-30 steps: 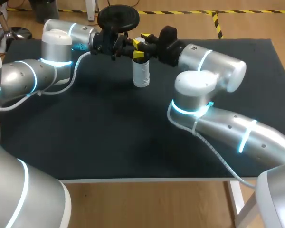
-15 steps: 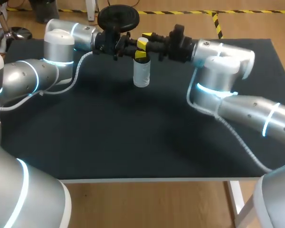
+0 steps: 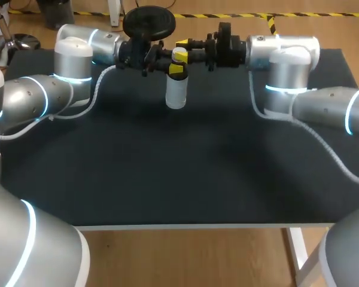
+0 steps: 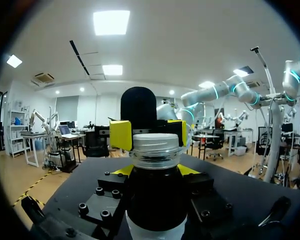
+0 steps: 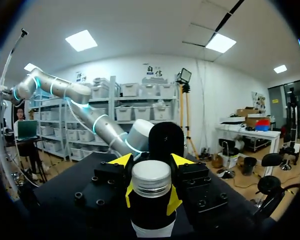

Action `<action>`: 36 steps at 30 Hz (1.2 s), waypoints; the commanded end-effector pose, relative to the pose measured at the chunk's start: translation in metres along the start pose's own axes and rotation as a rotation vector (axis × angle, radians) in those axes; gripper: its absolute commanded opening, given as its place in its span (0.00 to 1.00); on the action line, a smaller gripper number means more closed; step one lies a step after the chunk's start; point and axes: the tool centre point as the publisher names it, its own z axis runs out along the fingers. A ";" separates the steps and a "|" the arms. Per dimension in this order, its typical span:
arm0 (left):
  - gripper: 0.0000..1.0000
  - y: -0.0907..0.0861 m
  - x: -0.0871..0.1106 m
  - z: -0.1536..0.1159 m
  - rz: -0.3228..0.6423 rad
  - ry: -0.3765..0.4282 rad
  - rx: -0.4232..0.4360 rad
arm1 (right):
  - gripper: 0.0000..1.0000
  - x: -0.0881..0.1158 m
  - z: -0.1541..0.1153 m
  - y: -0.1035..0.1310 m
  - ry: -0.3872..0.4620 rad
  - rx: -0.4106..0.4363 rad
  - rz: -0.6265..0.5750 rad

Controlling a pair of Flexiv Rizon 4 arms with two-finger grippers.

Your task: Unscrew the bottle cap

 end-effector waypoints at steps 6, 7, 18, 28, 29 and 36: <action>0.00 0.002 -0.002 -0.005 0.001 0.002 0.000 | 0.00 0.003 0.002 0.009 0.612 0.020 0.032; 0.00 0.002 -0.002 -0.005 0.001 0.002 0.000 | 0.00 0.003 0.003 0.012 0.611 0.021 0.029; 0.00 0.002 -0.002 -0.005 0.001 0.002 0.000 | 0.00 -0.030 -0.045 0.052 0.430 0.039 -0.023; 0.00 0.002 -0.002 -0.005 0.001 0.002 0.000 | 0.00 -0.040 -0.155 0.012 0.205 0.192 0.102; 0.00 0.002 -0.002 -0.005 0.001 0.002 0.000 | 0.00 -0.038 -0.163 0.005 0.176 0.210 0.104; 0.00 0.002 -0.002 -0.005 0.001 0.002 0.000 | 0.00 -0.026 -0.197 -0.046 0.000 0.272 0.109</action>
